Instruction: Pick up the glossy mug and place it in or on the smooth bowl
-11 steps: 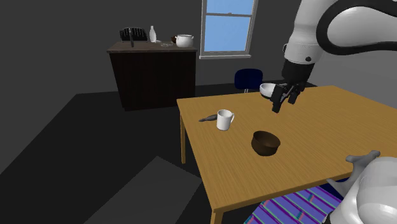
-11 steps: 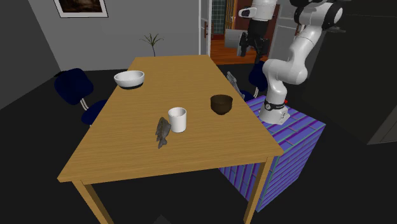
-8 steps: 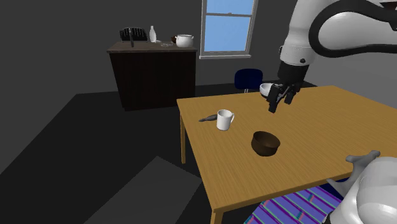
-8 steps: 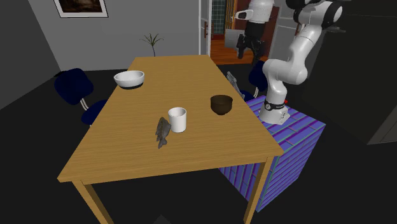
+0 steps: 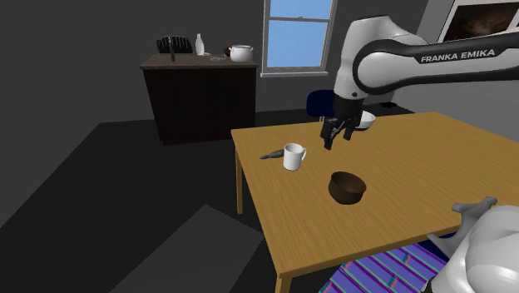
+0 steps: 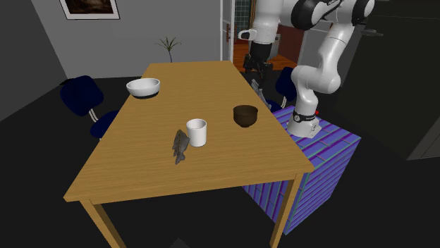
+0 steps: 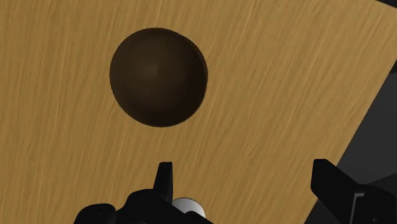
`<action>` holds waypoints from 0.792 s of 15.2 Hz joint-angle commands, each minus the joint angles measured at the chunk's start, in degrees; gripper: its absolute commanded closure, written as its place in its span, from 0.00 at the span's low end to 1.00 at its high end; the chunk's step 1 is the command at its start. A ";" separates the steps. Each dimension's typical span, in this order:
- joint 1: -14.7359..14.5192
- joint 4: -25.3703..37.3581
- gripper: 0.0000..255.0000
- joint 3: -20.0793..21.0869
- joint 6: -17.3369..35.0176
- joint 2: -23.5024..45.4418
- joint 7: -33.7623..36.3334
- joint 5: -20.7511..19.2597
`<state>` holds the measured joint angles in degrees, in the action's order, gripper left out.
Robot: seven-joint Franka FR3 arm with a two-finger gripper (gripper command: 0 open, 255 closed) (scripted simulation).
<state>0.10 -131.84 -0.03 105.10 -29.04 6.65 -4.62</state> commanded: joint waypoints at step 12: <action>1.07 13.22 0.00 -2.44 14.86 27.34 -2.89 0.54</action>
<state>1.13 -120.33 -2.38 119.20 -4.11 3.97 -4.26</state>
